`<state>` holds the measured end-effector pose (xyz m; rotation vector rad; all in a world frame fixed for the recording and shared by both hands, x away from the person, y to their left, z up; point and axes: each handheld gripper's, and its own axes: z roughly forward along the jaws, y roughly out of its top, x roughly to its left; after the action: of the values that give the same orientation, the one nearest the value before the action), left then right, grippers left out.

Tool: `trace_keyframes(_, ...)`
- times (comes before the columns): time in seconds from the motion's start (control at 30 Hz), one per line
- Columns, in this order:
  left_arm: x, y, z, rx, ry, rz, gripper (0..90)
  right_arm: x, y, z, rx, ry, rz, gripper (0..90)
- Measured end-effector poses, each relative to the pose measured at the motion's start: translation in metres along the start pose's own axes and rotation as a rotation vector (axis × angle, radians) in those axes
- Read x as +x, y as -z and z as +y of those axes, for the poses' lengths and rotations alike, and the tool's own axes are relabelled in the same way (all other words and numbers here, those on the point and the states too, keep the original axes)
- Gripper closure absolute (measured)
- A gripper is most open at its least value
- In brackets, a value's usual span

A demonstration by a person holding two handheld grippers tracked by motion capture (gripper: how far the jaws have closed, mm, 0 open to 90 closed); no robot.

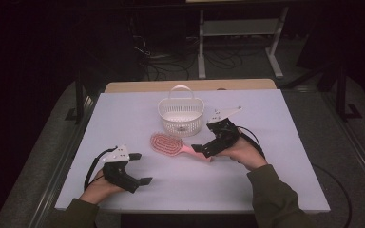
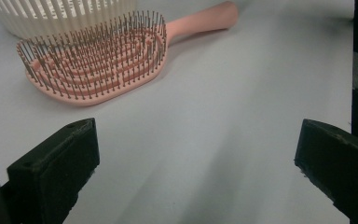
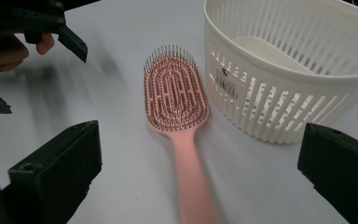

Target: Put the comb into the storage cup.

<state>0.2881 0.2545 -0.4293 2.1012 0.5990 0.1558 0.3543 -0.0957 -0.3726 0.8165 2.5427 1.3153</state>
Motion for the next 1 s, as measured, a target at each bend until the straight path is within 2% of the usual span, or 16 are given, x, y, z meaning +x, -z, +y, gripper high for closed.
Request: trace_keyframes(1.0,0.000,0.001,0.000,0.001,0.005,-0.009,0.0,0.001,-0.026,0.023,-0.018,0.023,0.026,0.0)
